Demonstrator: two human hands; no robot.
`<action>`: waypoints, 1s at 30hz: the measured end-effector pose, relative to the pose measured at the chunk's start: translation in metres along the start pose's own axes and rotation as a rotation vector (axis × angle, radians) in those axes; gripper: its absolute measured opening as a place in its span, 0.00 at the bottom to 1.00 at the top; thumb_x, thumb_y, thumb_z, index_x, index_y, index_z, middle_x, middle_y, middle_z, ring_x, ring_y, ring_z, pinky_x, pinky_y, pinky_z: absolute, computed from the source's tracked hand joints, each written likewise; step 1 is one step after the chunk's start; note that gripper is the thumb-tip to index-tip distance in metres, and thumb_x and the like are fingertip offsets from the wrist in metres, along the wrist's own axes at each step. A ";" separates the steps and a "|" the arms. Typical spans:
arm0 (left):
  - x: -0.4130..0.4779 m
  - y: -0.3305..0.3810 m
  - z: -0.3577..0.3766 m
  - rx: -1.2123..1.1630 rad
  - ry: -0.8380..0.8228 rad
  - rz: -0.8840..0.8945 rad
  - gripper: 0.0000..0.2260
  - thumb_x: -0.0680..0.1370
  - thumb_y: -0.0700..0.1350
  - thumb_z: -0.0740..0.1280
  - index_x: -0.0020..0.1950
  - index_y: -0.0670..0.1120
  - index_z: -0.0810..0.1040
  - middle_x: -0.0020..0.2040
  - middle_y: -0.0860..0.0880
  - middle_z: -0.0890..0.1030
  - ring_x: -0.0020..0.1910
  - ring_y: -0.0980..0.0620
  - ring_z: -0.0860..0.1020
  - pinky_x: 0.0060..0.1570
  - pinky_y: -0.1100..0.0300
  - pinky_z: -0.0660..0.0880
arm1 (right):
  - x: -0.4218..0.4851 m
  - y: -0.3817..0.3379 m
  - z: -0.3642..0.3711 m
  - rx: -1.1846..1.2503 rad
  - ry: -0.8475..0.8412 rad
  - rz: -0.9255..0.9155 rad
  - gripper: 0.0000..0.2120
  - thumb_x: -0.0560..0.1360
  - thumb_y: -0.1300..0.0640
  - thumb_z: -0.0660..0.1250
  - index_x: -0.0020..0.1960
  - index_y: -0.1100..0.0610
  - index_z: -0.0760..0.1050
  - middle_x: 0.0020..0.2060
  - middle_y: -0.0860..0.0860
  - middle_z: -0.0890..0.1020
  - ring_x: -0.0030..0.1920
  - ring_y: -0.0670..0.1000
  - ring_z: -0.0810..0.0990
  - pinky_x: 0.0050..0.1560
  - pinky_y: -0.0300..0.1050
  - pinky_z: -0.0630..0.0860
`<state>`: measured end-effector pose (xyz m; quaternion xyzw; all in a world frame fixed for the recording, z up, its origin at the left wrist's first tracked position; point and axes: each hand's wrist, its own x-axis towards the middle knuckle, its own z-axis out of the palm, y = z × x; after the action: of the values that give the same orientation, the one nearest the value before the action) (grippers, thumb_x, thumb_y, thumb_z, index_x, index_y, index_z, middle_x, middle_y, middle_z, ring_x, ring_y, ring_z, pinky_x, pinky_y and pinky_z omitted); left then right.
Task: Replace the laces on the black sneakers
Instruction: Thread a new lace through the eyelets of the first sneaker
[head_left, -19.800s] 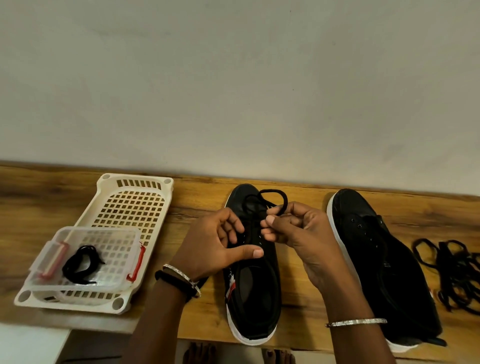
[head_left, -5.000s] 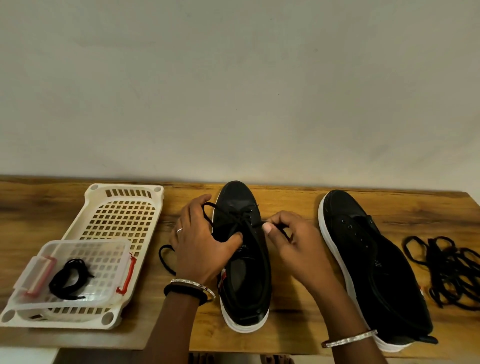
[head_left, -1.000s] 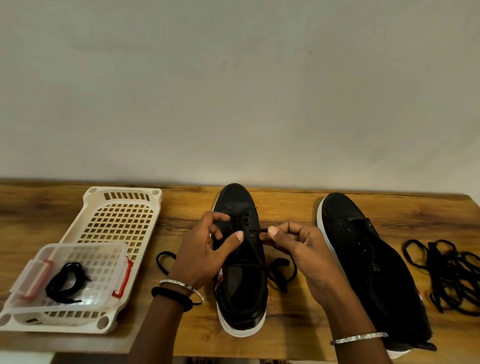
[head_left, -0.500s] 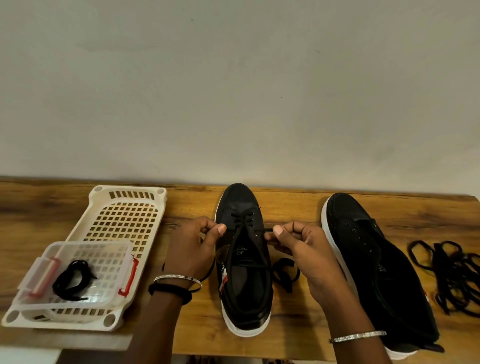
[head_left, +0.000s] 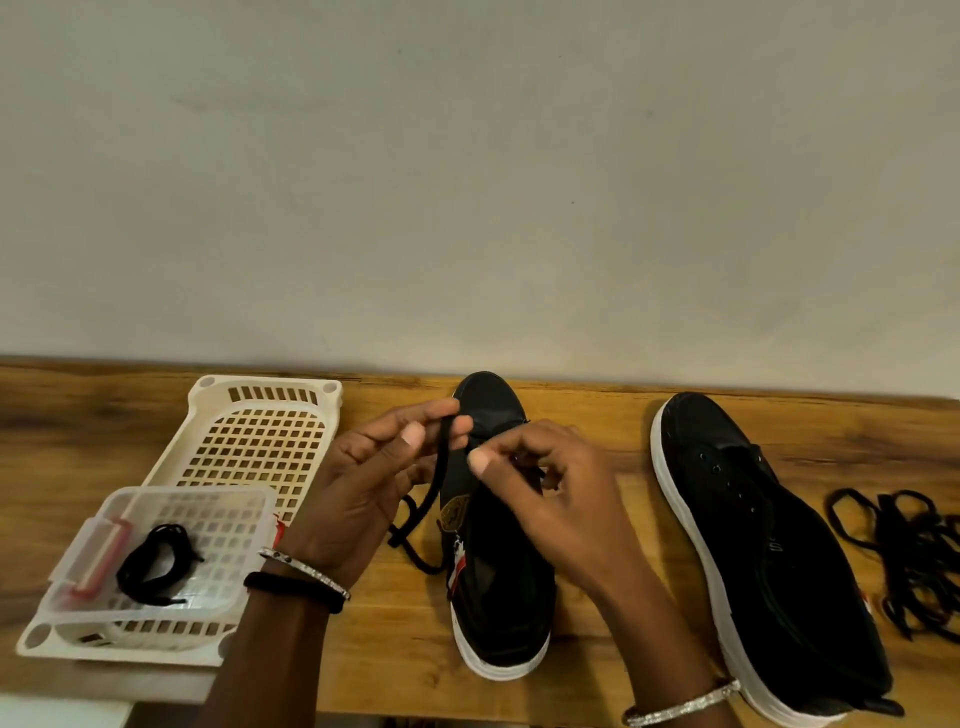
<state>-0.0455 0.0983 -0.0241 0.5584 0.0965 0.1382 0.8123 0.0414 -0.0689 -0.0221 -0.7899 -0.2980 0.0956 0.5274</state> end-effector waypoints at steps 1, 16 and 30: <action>0.000 0.000 0.000 0.007 -0.052 0.008 0.15 0.80 0.38 0.59 0.63 0.44 0.81 0.60 0.40 0.82 0.60 0.45 0.81 0.56 0.56 0.79 | -0.002 -0.002 0.009 -0.065 -0.058 -0.038 0.13 0.73 0.37 0.69 0.45 0.45 0.82 0.42 0.40 0.81 0.50 0.44 0.75 0.48 0.42 0.71; 0.009 -0.028 -0.016 0.662 0.460 -0.011 0.02 0.75 0.42 0.74 0.45 0.47 0.82 0.37 0.49 0.85 0.35 0.54 0.82 0.41 0.60 0.77 | 0.002 0.008 -0.051 1.120 0.064 0.424 0.16 0.78 0.50 0.63 0.34 0.54 0.72 0.26 0.48 0.64 0.30 0.48 0.67 0.43 0.46 0.66; 0.010 -0.043 -0.020 0.917 0.715 -0.144 0.04 0.76 0.44 0.71 0.44 0.52 0.78 0.39 0.53 0.82 0.42 0.50 0.81 0.43 0.56 0.74 | 0.003 0.036 -0.070 0.799 0.302 0.249 0.12 0.80 0.54 0.63 0.58 0.56 0.83 0.35 0.48 0.76 0.39 0.46 0.74 0.44 0.44 0.69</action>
<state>-0.0378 0.1046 -0.0719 0.7635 0.4522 0.2064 0.4123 0.0893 -0.1311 -0.0238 -0.5591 -0.0599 0.1496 0.8133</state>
